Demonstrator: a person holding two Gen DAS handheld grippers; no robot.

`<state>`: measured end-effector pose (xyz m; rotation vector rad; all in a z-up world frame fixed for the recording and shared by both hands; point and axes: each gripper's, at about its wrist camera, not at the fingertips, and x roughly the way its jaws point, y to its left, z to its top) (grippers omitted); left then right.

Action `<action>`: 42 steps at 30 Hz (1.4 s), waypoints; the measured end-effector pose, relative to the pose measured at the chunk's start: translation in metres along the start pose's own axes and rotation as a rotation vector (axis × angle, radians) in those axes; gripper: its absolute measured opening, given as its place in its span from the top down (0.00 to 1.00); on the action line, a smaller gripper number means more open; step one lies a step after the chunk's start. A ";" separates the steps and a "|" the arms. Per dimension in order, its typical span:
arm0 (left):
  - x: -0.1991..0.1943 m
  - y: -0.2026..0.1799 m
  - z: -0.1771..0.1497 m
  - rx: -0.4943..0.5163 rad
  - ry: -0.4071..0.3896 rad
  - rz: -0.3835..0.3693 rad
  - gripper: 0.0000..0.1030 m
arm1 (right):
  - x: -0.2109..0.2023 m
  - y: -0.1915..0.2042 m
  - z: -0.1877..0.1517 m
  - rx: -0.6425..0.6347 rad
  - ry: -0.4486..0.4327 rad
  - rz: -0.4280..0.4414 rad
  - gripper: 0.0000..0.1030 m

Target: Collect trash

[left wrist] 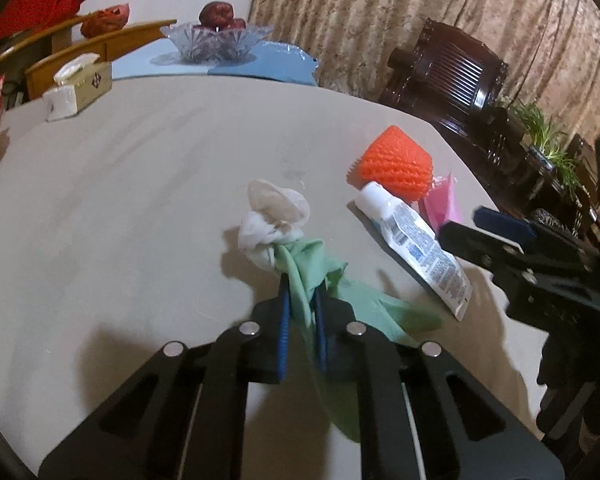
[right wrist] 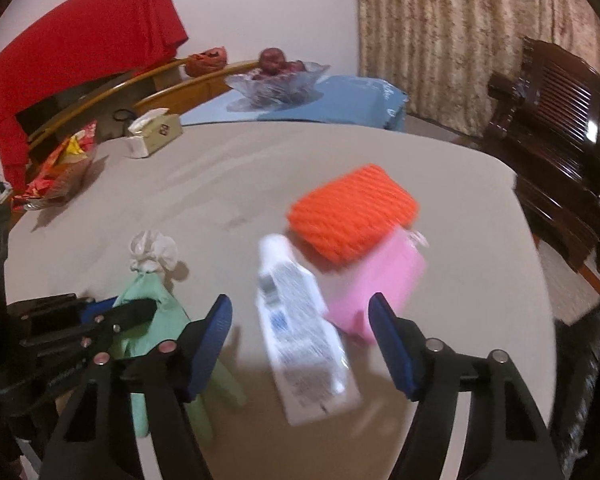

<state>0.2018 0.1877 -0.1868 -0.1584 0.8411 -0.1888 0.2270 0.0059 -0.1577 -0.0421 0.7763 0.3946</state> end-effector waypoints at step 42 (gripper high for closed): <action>-0.015 -0.008 0.003 0.065 -0.001 -0.031 0.90 | 0.015 0.000 -0.002 0.002 0.155 0.067 0.85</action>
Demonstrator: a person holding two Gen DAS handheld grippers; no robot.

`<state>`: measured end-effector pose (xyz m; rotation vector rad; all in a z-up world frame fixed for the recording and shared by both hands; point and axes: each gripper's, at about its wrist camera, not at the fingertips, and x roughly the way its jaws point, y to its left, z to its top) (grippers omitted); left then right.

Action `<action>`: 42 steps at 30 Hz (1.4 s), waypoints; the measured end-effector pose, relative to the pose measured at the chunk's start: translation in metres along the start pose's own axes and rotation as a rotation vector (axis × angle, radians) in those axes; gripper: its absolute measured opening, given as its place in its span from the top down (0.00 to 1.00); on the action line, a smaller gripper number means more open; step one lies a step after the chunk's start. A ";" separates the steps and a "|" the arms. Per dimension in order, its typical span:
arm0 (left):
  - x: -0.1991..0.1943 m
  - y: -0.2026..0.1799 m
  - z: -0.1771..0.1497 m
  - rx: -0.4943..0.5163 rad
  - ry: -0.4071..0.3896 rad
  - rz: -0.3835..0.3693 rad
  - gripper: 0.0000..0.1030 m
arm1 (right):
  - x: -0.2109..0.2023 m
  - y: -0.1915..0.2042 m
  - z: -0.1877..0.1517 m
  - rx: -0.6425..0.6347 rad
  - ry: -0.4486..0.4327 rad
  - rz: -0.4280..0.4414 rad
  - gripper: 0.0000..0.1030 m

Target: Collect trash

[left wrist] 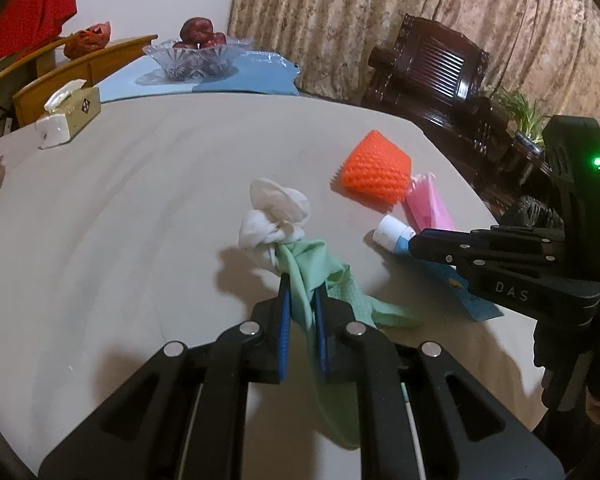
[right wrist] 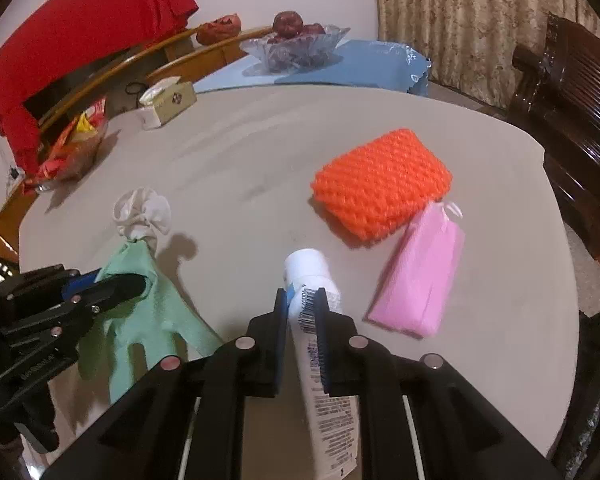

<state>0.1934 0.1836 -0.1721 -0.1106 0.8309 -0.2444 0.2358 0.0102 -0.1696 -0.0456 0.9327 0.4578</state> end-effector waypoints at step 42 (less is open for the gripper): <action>0.003 -0.023 -0.004 0.035 0.033 -0.028 0.90 | -0.011 -0.015 -0.010 0.009 -0.029 -0.018 0.98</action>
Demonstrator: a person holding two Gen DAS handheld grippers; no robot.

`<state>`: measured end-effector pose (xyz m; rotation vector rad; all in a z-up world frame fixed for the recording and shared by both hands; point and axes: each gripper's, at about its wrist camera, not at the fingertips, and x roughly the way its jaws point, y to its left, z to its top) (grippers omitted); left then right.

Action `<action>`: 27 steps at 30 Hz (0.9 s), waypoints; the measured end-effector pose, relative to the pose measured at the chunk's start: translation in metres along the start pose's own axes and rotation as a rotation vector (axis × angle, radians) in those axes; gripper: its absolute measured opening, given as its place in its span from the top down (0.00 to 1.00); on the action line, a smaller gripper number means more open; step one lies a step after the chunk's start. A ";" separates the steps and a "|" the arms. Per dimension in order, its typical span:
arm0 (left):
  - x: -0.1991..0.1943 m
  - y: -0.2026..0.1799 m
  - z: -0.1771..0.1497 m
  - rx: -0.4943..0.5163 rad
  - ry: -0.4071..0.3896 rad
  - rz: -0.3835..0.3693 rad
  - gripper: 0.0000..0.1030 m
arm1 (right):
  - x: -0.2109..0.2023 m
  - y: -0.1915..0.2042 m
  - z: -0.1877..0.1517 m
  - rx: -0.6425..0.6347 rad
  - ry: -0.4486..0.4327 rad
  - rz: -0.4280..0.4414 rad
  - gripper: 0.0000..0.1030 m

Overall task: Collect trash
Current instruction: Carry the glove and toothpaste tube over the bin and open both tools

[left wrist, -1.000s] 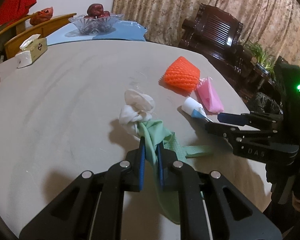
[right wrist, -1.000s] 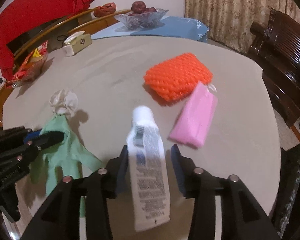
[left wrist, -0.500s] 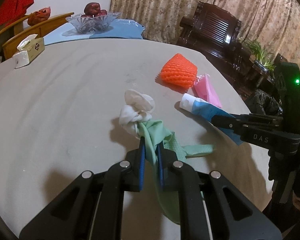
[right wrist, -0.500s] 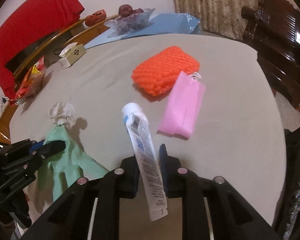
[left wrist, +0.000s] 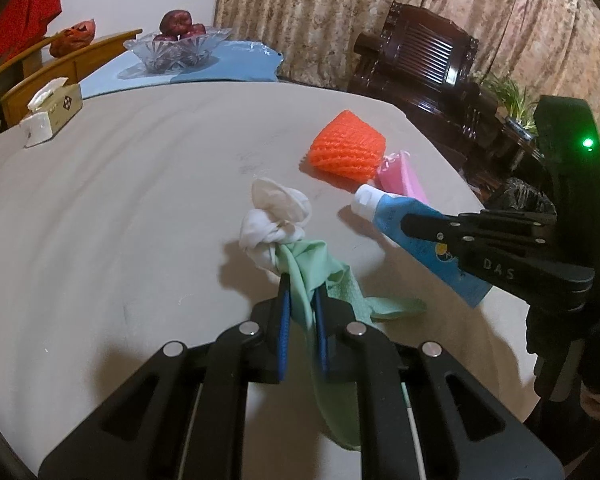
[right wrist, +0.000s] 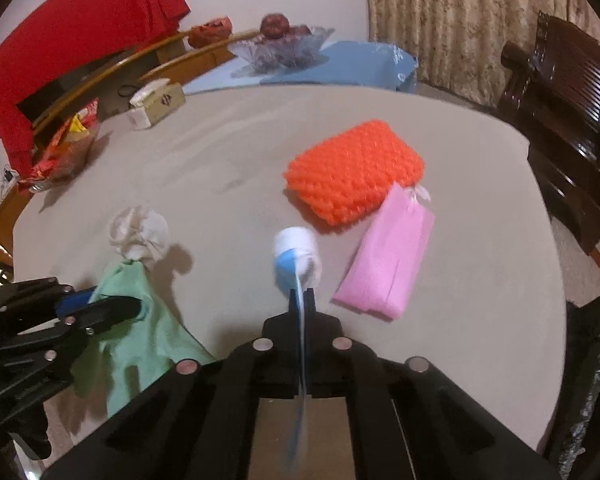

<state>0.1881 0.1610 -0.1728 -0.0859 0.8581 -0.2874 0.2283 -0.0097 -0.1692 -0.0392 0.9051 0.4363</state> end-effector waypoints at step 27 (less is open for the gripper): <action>-0.035 -0.191 0.030 0.227 -0.125 -0.182 0.90 | -0.203 -0.096 -0.033 0.145 -0.254 -0.152 0.98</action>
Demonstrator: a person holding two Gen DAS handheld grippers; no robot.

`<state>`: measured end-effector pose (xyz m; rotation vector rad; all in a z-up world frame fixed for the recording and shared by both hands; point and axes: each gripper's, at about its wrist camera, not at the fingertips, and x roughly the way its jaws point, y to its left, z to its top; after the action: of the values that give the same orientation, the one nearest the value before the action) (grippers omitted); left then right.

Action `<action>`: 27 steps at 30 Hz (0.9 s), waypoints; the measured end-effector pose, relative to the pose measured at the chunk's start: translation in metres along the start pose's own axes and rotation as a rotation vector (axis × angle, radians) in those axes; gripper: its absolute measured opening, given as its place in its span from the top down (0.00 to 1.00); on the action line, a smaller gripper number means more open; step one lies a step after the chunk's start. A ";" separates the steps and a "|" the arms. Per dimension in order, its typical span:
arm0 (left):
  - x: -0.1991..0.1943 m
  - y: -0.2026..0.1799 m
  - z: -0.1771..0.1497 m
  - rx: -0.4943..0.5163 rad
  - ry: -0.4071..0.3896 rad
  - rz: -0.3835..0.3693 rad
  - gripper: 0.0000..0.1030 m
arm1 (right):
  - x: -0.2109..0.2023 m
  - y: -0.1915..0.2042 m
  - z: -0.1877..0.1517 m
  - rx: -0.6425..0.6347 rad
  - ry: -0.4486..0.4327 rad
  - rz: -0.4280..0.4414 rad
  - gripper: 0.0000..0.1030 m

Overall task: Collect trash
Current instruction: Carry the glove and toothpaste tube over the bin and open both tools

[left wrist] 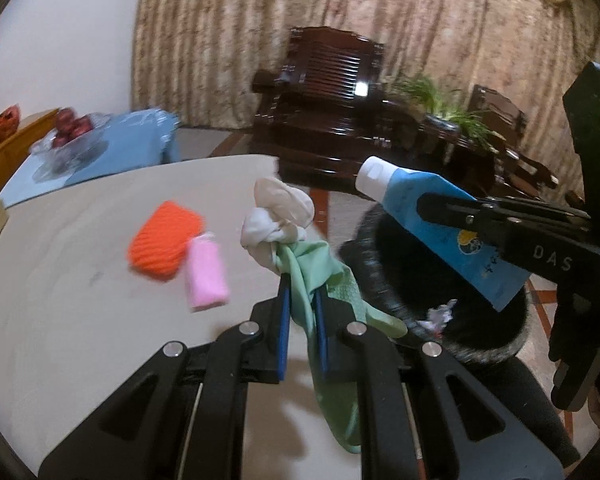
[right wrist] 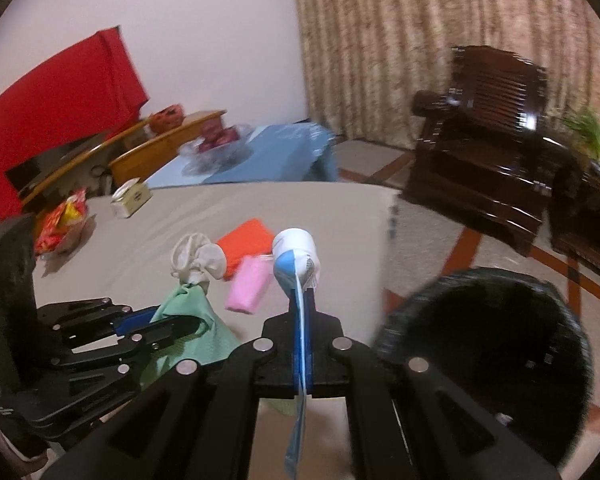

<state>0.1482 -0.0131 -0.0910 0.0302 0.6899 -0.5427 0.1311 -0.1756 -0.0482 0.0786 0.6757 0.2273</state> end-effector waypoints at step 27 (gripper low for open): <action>0.146 -0.147 0.001 0.155 0.169 -0.188 0.65 | -0.018 -0.196 -0.115 0.267 0.136 -0.284 0.70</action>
<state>0.1707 -0.2084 -0.1576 0.1587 0.8187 -0.7796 0.0808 -0.3707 -0.1552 0.2226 0.8408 -0.1334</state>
